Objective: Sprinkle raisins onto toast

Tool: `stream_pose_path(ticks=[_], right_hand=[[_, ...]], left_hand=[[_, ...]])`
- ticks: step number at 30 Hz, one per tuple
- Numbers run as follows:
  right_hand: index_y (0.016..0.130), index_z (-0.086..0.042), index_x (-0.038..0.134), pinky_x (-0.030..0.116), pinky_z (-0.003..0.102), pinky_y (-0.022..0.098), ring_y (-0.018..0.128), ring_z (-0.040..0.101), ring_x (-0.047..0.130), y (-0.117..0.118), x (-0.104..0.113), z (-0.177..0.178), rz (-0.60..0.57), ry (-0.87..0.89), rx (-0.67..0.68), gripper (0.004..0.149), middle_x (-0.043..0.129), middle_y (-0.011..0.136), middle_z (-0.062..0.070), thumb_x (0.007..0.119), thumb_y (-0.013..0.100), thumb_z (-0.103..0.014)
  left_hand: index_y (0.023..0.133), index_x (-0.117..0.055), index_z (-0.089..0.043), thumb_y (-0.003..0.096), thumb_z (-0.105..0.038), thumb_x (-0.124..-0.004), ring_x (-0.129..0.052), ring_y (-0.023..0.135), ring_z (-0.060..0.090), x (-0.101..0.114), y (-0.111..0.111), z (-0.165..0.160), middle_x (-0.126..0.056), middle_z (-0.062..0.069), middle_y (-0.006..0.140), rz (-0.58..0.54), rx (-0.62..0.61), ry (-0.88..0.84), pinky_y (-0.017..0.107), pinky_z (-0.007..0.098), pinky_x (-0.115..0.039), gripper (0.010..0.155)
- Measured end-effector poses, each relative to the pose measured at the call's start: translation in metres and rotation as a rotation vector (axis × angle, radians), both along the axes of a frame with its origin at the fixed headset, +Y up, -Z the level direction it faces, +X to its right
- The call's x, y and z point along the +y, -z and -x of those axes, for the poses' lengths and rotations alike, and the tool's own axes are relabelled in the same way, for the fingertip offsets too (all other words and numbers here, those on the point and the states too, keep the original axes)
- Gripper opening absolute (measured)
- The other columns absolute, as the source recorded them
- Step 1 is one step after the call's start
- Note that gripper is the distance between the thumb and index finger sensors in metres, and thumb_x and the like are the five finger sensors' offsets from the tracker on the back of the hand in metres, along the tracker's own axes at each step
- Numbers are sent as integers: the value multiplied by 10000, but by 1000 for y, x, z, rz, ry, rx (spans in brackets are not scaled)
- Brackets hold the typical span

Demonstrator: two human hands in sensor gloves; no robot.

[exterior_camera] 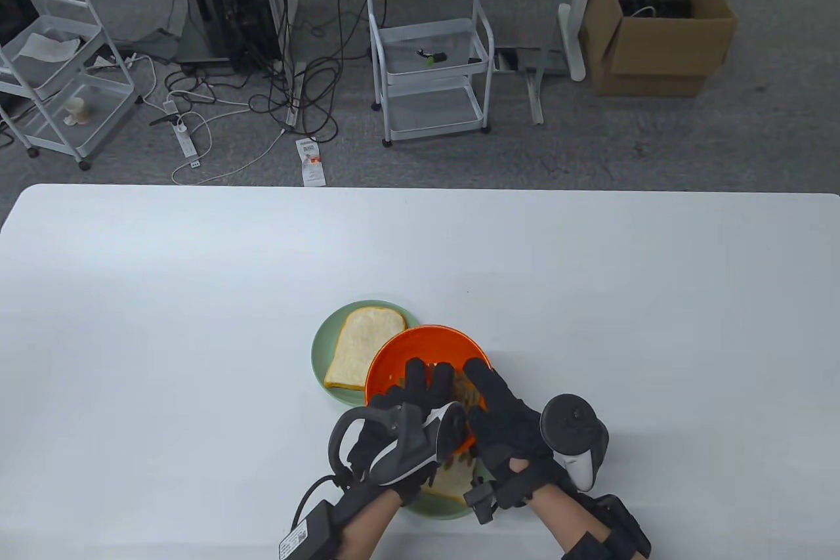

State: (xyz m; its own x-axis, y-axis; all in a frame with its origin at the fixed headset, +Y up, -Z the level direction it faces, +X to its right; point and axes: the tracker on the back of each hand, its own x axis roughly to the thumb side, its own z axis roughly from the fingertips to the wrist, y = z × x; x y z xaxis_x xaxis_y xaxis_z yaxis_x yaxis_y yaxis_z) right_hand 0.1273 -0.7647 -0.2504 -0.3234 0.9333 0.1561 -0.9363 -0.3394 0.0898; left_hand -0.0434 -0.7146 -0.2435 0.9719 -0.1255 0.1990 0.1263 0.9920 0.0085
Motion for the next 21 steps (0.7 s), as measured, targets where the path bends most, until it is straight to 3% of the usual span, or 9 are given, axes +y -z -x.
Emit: stream_pose_path(ticks=[5, 9, 15, 21], right_hand=[[1027, -83, 659, 967, 343, 99, 232, 436, 1032, -8, 0, 9, -5, -24, 20, 602, 611, 996, 389, 807, 445, -127], [1022, -75, 662, 967, 343, 87, 221, 444, 1029, -6, -3, 10, 31, 24, 5, 596, 612, 994, 391, 802, 444, -121], [1018, -78, 671, 967, 342, 82, 216, 445, 1029, -3, -5, 5, 53, 57, -3, 591, 618, 992, 389, 801, 443, -118], [1031, -70, 647, 973, 328, 102, 236, 420, 1042, 0, -5, 5, 74, -7, 15, 601, 610, 988, 402, 801, 454, -132]], left_hand=[[1095, -644, -406, 428, -672, -828, -1065, 641, 200, -1, 3, -2, -803, 23, 1072, 45, 5, -4, 505, 331, -928, 742], [983, -789, -387, 436, -518, -928, -1098, 533, 131, -1, 5, -8, -918, -26, 928, 23, -25, -46, 440, 263, -968, 579], [863, -914, -369, 395, -509, -989, -1126, 383, 120, -1, 11, -11, -1011, -54, 769, -28, -57, -72, 320, 215, -1001, 495], [813, -971, -323, 361, -501, -1027, -1139, 323, 127, -3, 17, 0, -1047, -43, 708, 1, -73, -156, 271, 211, -1010, 488]])
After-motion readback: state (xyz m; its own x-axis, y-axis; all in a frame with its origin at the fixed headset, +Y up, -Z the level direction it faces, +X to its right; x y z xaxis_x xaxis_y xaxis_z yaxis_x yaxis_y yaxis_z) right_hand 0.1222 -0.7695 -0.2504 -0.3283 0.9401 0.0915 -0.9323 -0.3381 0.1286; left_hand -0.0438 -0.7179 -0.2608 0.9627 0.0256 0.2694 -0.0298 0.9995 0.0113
